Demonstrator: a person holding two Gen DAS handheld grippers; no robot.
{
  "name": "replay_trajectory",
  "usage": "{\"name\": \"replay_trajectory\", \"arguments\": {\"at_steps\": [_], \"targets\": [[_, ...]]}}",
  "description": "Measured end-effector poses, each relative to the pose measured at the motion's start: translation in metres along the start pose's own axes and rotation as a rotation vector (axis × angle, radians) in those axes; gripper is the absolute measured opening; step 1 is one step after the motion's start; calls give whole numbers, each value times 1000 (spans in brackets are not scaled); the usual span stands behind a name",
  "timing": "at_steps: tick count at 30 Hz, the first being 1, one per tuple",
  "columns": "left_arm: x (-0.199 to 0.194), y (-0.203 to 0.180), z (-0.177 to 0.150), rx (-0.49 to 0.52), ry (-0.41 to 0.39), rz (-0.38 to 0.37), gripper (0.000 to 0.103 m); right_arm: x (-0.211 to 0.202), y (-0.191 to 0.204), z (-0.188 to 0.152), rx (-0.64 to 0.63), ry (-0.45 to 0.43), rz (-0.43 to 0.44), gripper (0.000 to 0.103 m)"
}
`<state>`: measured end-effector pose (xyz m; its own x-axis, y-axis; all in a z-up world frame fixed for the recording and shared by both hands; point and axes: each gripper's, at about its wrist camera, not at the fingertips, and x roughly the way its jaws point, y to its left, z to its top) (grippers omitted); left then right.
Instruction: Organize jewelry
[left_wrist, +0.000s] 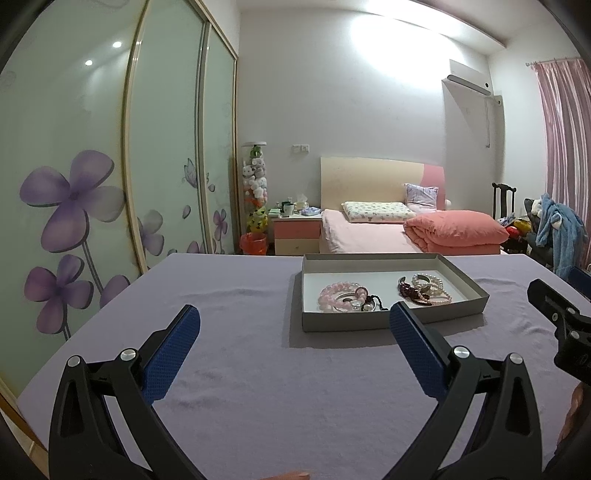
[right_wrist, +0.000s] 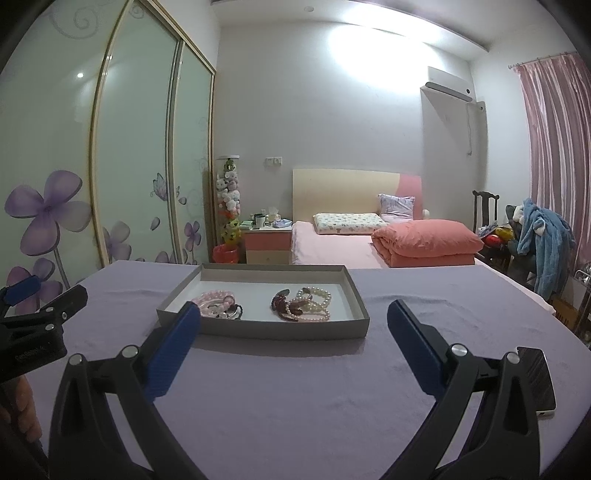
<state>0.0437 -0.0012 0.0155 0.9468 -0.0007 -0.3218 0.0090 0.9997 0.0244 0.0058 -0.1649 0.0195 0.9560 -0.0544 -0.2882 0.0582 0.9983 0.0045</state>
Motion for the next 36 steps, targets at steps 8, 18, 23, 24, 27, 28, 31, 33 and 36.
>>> {"name": "replay_trajectory", "arguments": {"at_steps": [8,18,23,24,27,28,31,33,36], "targets": [[0,-1,-1,-1,4,7,101,1,1,-1,7,6,1,99],[-1,0,0,-1,5,5,101,4,1,1,10,12,2,99],[0,0,-1,-1,7,5,101,4,1,1,11,12,1,99],[0,0,0,-1,6,5,101,4,1,1,11,12,2,99],[0,0,0,-2,7,5,101,4,1,1,10,13,1,99],[0,0,0,-2,7,5,101,4,1,1,10,14,1,99],[0,0,0,-1,7,5,101,4,1,1,10,15,2,99],[0,0,0,-1,7,5,101,5,2,-1,10,16,3,99],[0,0,0,-1,8,6,101,5,2,-2,9,16,3,99]]}}
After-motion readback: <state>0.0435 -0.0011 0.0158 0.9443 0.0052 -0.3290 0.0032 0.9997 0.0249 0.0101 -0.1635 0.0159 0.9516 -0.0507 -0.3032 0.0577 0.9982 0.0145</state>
